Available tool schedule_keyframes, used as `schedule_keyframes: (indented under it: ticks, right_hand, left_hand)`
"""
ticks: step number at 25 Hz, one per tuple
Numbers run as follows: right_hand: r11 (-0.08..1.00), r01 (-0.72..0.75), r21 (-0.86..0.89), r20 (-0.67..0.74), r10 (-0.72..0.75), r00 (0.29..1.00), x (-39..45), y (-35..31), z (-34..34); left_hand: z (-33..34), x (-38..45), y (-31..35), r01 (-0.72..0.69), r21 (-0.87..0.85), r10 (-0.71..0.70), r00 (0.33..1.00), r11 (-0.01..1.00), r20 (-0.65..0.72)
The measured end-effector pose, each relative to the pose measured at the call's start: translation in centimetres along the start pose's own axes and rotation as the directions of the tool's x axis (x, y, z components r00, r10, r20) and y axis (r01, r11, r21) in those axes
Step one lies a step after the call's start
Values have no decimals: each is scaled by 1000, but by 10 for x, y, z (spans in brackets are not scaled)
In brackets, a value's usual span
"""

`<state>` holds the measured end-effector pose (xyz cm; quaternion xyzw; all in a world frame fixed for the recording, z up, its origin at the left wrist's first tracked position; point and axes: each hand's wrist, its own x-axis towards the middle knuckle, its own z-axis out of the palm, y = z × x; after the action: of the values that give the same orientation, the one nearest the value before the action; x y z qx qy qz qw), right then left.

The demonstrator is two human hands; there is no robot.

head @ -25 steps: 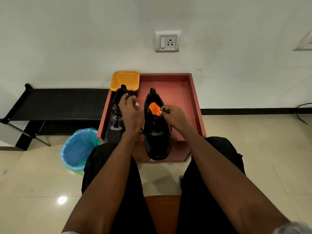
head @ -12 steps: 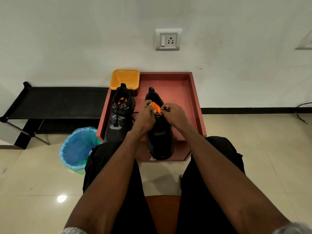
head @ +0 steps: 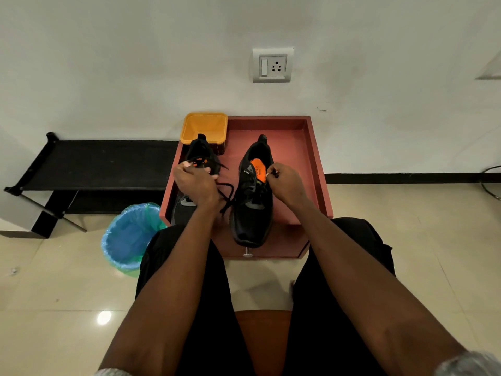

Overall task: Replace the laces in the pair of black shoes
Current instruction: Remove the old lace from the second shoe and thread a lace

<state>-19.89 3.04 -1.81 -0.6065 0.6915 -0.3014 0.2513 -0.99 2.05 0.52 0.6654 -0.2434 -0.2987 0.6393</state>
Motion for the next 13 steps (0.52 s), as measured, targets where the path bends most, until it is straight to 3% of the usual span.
schedule_keyframes:
  ticks: [2, 4, 5, 6, 9, 13]
  right_hand:
    - [1000, 12, -12, 9, -12, 1000, 1, 2, -1]
    - [998, 31, -46, 30, -30, 999, -1, -2, 1]
    - [997, 39, -64, 35, -37, 999, -2, -4, 3]
    - [995, 50, -82, 40, -47, 998, -3, -6, 5]
    - [985, 91, -147, 59, -83, 995, -5, -7, 10]
    - [989, 92, -117, 63, -85, 994, -7, -4, 12]
  left_hand:
    - [-10, 3, 12, -26, 263, 49, 995, 965, -82]
    - [-12, -5, 9, -161, 621, 191, 981, 767, 19]
    - [-12, -9, 4, -237, 706, 242, 966, 668, 95]
    - [-10, -12, -2, -302, 727, 256, 950, 616, 178]
    - [3, -13, -12, -429, 582, 187, 883, 690, 430]
    - [21, -15, -22, -546, 685, 108, 813, 483, 572]
